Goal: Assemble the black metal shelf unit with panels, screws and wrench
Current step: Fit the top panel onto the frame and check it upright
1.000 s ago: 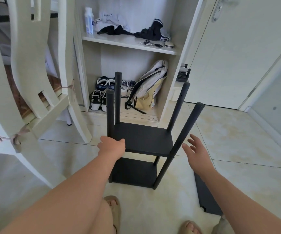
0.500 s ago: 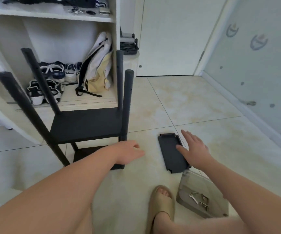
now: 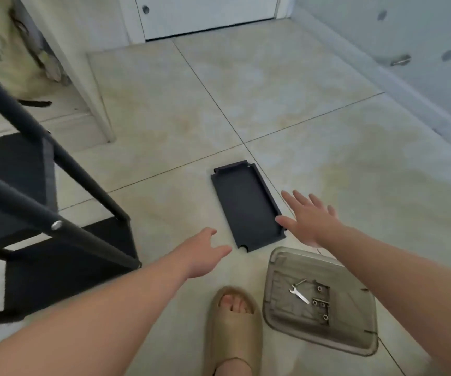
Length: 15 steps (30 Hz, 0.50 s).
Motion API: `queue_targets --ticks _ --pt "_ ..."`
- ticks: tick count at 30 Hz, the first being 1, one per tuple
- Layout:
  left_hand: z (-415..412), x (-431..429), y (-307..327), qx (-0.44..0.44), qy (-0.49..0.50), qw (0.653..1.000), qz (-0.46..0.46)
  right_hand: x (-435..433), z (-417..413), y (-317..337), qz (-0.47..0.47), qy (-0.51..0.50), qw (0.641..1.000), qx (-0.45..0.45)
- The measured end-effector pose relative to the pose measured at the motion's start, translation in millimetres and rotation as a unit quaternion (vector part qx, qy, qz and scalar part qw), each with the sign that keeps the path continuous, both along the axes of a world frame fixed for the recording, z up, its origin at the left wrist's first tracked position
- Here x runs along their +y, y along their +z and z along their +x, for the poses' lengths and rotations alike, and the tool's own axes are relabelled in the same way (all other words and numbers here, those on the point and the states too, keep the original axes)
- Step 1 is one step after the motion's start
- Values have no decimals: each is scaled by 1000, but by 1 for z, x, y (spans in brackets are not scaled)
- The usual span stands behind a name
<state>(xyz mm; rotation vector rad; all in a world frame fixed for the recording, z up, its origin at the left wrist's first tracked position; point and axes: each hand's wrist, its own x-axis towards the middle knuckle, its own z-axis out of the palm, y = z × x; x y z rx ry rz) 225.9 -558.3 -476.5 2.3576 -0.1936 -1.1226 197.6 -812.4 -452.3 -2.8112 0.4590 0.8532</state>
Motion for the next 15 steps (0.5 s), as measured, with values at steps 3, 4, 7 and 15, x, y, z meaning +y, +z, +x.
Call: queue_targets --ticks 3,4,7,15 --pt "3 -22 -54 40 76 995 -45 -13 25 -45 3 -2 1000 22" --pt "3 -28 -69 54 104 991 -64 -16 33 -58 5 -6 1000 23" --pt "0 -45 -100 97 185 970 -121 -16 49 -87 26 -17 999 41" --pt "9 -72 -115 192 363 879 -243 -13 75 -116 184 -177 967 -16"
